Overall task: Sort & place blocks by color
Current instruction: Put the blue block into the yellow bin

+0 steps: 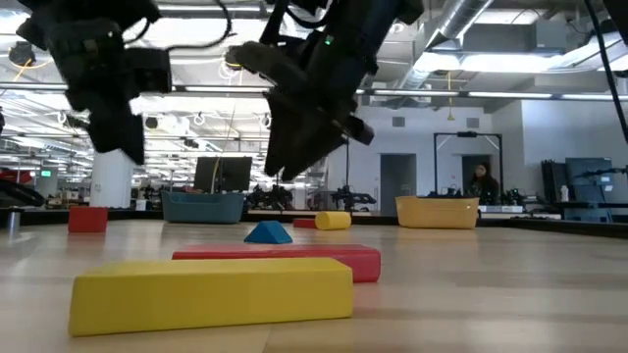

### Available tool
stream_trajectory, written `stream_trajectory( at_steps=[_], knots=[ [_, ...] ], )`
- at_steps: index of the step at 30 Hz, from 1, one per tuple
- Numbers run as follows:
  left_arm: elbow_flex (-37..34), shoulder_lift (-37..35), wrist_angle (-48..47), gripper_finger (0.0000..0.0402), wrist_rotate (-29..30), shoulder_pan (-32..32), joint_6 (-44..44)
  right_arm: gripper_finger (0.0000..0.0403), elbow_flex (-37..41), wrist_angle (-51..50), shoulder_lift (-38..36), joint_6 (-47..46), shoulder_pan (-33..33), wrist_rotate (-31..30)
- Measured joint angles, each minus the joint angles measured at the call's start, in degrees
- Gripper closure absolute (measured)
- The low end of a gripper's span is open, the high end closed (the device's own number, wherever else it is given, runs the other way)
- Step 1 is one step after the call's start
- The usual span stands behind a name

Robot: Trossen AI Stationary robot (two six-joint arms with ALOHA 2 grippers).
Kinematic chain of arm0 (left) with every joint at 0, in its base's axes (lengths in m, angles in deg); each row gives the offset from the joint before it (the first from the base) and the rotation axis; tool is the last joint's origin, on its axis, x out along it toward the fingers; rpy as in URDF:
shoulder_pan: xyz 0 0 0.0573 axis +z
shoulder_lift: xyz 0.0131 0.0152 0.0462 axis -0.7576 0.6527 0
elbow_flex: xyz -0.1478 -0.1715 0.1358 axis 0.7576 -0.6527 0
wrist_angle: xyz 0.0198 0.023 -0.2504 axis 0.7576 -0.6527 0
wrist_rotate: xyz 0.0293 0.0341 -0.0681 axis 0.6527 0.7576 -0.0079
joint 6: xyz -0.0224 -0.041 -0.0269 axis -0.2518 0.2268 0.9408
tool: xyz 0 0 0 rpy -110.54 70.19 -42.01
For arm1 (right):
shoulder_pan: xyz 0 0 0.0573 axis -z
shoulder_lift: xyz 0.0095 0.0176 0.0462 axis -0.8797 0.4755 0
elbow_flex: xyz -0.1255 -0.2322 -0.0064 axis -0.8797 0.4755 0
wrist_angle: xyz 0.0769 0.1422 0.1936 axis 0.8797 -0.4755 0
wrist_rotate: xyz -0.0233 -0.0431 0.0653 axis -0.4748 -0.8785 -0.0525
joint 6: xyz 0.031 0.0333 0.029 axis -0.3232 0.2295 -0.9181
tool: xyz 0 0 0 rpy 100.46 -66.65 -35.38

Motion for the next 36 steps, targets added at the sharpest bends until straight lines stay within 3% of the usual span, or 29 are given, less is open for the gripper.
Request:
stream_trajectory(
  at_steps=[5, 8, 14, 28, 32, 36],
  knots=[
    [0.00, -2.48, 4.78, 0.0239, 3.21, -1.84, 0.84, 0.0121, -0.07, 4.72, 0.00, 10.24, -0.02, -1.00],
    [0.02, -4.11, 5.02, 0.0239, 5.34, -1.93, 0.86, 0.0069, -0.07, 7.70, 0.07, 16.38, -0.05, -1.64],
    [0.04, -5.65, 5.58, 0.0239, 7.91, -1.93, 0.83, 0.0042, -0.08, 8.65, 4.56, 14.71, -0.02, -1.93],
    [0.00, -5.15, 5.72, 0.0239, 12.68, -1.08, -6.92, 0.0131, -0.17, 7.83, 9.18, 11.54, 0.44, 1.26],
    [0.00, -5.17, 6.32, 0.0239, 13.25, 1.34, -6.10, 0.0198, -0.17, 6.83, 8.87, 11.91, 1.54, 2.34],
    [0.00, -5.72, 7.97, 0.0239, 13.30, 5.02, -5.43, 0.0291, -0.35, 5.01, 8.35, 12.02, 3.94, 9.40]
  ],
)
